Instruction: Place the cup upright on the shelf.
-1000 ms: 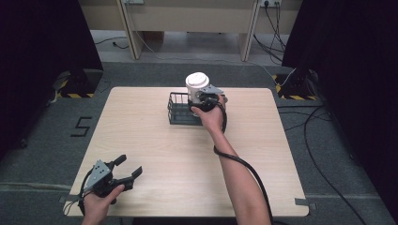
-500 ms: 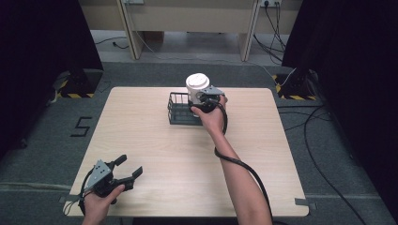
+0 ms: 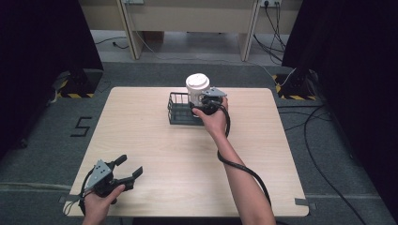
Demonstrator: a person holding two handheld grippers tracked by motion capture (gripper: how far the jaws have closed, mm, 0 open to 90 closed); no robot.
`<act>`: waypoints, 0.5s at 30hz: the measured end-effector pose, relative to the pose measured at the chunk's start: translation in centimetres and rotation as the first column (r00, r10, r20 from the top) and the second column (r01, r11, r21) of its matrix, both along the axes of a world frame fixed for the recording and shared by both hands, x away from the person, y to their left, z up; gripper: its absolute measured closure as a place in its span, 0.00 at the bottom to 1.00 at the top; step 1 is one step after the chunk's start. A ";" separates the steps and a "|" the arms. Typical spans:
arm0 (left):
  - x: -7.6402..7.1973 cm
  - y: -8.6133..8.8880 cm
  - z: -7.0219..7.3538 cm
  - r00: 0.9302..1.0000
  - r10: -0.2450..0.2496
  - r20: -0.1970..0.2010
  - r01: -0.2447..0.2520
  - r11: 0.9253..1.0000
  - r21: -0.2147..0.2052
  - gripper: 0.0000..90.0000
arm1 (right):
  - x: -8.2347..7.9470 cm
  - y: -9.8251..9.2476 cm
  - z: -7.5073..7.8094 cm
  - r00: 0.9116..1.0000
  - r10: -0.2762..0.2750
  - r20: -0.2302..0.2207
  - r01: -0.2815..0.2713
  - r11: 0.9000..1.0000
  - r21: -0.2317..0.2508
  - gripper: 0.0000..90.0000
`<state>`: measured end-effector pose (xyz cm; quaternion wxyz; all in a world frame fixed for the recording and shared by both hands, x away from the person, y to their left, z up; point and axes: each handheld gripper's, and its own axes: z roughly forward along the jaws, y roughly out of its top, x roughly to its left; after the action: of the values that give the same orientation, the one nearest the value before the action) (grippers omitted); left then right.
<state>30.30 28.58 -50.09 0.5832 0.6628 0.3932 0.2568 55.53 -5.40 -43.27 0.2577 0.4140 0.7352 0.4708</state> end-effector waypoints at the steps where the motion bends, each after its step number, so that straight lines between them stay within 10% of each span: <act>1: 0.0 0.0 0.0 1.000 0.000 0.000 0.000 1.000 0.000 0.17 | -0.2 -0.1 0.0 1.000 0.002 -0.001 -0.002 1.000 0.002 0.17; 15: 0.0 0.0 0.0 1.000 0.000 -0.002 0.000 1.000 0.003 0.17 | -2.0 -1.0 0.5 1.000 0.023 0.021 -0.023 1.000 0.013 0.17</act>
<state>30.31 28.54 -50.13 0.5818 0.6638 0.3935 0.2569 53.52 -6.39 -42.77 0.2571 0.4023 0.7342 0.4827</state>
